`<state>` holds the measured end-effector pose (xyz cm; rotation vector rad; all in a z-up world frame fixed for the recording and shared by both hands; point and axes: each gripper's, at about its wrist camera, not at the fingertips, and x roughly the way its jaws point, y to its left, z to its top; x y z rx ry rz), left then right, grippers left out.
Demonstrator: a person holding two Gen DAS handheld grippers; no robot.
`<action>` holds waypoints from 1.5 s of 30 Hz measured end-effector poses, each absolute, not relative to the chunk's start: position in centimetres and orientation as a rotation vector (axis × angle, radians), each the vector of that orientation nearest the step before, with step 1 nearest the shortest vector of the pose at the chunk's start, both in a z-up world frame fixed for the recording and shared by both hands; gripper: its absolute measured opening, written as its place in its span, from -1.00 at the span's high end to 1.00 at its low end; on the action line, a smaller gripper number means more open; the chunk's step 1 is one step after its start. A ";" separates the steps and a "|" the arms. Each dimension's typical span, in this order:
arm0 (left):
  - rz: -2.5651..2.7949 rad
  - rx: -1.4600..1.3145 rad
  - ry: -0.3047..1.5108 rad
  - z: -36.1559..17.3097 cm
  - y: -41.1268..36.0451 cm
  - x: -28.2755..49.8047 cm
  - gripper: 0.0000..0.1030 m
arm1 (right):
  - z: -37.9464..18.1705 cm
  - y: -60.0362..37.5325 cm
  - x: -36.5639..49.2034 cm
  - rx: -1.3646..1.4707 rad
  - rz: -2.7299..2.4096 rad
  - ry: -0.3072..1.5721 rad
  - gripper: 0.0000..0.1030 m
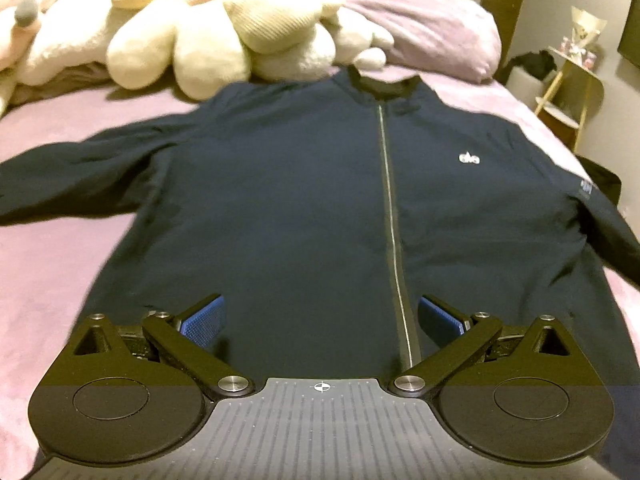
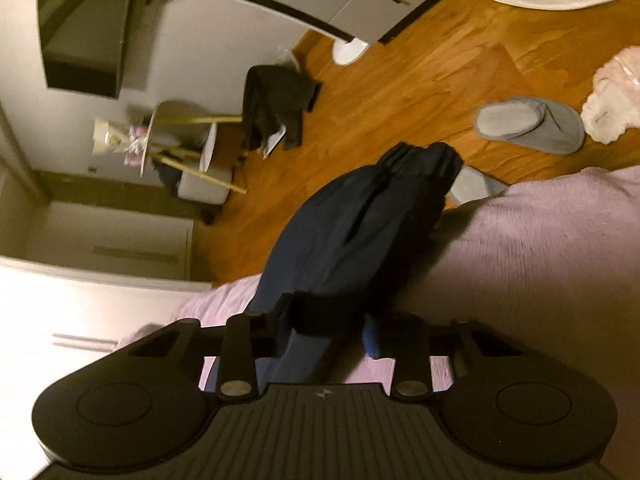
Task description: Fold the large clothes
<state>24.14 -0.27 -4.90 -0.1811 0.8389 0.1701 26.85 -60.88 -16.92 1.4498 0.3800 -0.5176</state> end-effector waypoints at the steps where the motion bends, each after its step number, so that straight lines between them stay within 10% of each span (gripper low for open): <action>1: 0.168 -0.182 0.854 -5.3 -0.2 24.4 -1.00 | -17.0 -61.2 27.2 1.453 -0.517 0.382 0.55; 6: 0.154 -0.220 0.896 -6.3 1.6 24.3 -1.00 | -13.2 -61.9 28.6 1.243 -0.537 0.465 0.82; 14: 0.149 -0.253 0.802 -2.9 5.4 23.4 -1.00 | 2.1 -40.0 30.9 0.151 -0.127 0.281 0.81; 25: 0.049 -0.377 0.787 -2.8 6.8 25.6 -1.00 | -14.3 -15.8 31.5 -0.567 0.279 0.558 0.72; 28: -0.015 -0.412 0.809 -3.4 6.6 27.4 -1.00 | -13.2 -16.8 31.2 -0.533 0.299 0.572 0.39; 30: -0.060 -0.452 0.823 -3.9 6.2 28.9 -1.00 | -11.0 -17.8 29.9 -0.443 0.333 0.570 -0.48; 31: -0.085 -0.475 0.829 -4.2 6.0 29.6 -1.00 | -9.4 -18.1 29.4 -0.384 0.355 0.551 -0.59; 37: -0.208 -0.630 0.910 -7.3 3.9 34.5 -1.00 | -7.0 -25.9 26.6 0.054 0.330 0.578 -0.52; 39: -0.212 -0.643 0.953 -8.4 3.1 36.0 -1.00 | -7.8 -28.2 26.6 0.194 0.309 0.620 0.00; 42: -0.225 -0.679 0.966 -9.6 2.4 37.3 -1.00 | -9.2 -30.7 26.8 0.351 0.291 0.678 0.20; 45: -0.223 -0.722 0.971 -10.1 2.4 38.1 -0.60 | -10.7 -31.7 26.7 0.411 0.266 0.712 0.20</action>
